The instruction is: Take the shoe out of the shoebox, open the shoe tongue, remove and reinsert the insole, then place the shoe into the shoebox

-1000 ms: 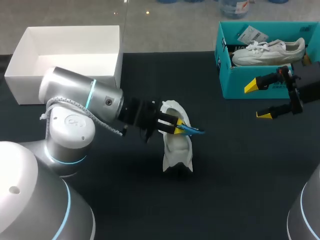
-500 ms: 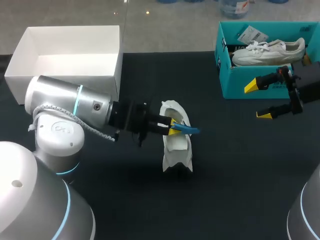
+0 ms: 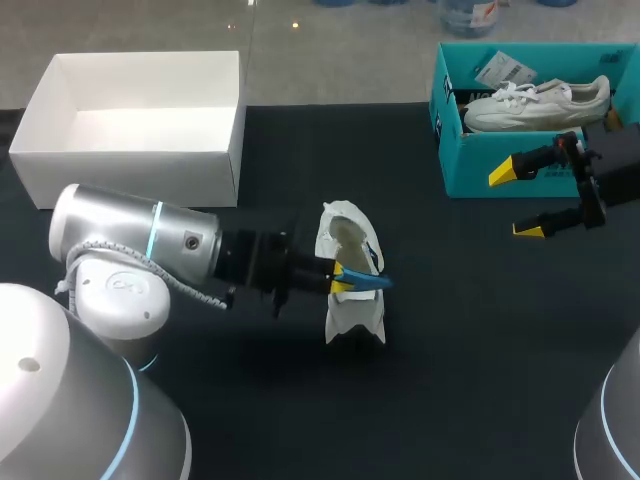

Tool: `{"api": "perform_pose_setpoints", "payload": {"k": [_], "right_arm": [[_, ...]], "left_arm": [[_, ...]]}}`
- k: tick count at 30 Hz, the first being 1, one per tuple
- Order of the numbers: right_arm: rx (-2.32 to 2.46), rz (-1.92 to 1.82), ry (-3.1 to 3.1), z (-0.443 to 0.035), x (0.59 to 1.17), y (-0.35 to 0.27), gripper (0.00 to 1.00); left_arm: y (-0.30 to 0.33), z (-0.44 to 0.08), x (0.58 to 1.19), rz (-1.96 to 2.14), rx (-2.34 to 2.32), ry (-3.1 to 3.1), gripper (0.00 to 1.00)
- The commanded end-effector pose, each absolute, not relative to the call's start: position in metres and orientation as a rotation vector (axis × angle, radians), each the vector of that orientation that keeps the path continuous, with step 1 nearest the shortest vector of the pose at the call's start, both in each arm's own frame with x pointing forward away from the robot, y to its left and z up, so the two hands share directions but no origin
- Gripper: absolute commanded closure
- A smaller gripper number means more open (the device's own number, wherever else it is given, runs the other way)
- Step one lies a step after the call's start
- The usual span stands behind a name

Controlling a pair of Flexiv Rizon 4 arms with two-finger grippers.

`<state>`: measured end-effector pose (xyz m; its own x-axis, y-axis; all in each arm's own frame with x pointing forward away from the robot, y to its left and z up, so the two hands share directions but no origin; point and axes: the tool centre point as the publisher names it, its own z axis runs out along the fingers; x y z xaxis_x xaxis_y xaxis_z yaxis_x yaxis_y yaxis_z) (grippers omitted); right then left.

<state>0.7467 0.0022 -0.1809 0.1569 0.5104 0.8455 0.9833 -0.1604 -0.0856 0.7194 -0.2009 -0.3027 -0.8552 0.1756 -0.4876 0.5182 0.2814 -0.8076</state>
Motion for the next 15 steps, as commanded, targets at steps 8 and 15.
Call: {"api": "perform_pose_setpoints", "payload": {"k": [8, 15], "right_arm": [[-1.769, -0.894, -1.431, -0.181, 0.747, 0.003, 0.00], [-1.769, -0.894, -1.431, -0.181, 0.747, 0.003, 0.00]], "left_arm": [[-0.208, -0.330, 0.734, -1.535, 0.637, 2.302, 1.00], [-0.211, -0.341, 0.749, -1.494, 0.599, 2.353, 1.00]]}}
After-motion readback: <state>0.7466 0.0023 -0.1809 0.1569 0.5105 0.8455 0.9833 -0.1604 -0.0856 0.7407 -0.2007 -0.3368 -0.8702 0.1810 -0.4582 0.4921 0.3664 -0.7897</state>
